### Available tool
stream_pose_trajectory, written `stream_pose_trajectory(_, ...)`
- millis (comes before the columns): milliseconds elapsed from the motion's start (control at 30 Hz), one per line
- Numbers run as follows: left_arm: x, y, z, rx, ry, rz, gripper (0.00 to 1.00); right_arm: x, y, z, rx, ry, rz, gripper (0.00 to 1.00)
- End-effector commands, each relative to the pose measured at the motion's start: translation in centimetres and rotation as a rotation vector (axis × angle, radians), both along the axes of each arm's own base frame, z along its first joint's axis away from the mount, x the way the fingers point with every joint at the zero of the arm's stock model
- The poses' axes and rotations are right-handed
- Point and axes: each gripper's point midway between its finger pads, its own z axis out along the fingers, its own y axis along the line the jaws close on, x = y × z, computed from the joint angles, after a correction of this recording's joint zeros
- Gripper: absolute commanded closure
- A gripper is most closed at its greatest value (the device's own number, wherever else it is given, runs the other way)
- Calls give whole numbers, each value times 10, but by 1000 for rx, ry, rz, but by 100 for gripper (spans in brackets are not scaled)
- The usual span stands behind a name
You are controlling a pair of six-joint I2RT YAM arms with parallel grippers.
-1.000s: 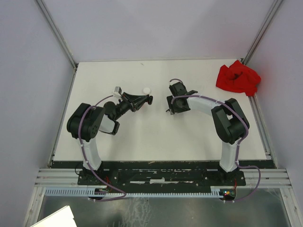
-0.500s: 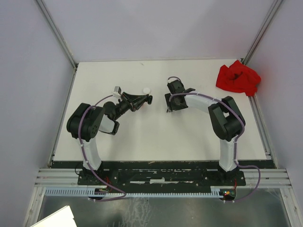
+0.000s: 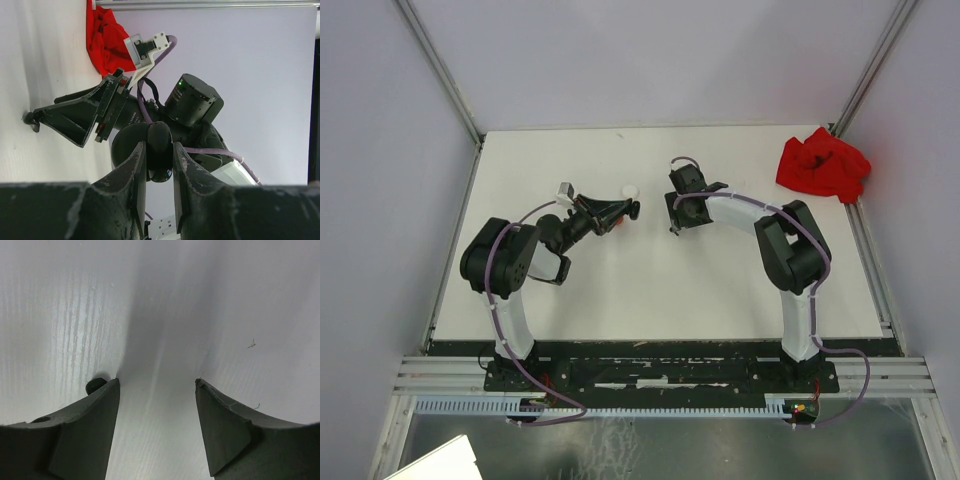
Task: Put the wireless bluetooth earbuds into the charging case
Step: Adjust the earbud at the center of the board, then pick up the earbud from the center of the board.
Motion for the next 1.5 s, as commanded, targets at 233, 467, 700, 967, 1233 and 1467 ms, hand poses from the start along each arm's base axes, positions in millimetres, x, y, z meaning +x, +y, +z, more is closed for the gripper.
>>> stream_pose_trajectory(233,-5,2,14,0,-100,-2,97,14,16,80,79,-180,129,31)
stream_pose_trajectory(467,-7,11,17,-6,-97,13,97,1,37,67,108,-41,226,35)
stream_pose_trajectory(700,-8,35,17,-16,-94,53,97,-5,46,47,69,35,253,37)
stream_pose_trajectory(967,-10,44,18,-18,-94,66,97,-6,50,34,27,83,262,40)
stream_pose_trajectory(1233,-10,44,18,-22,-96,65,97,-3,52,23,17,104,254,45)
stream_pose_trajectory(1467,-10,44,19,-21,-100,65,97,-1,55,13,18,121,245,48)
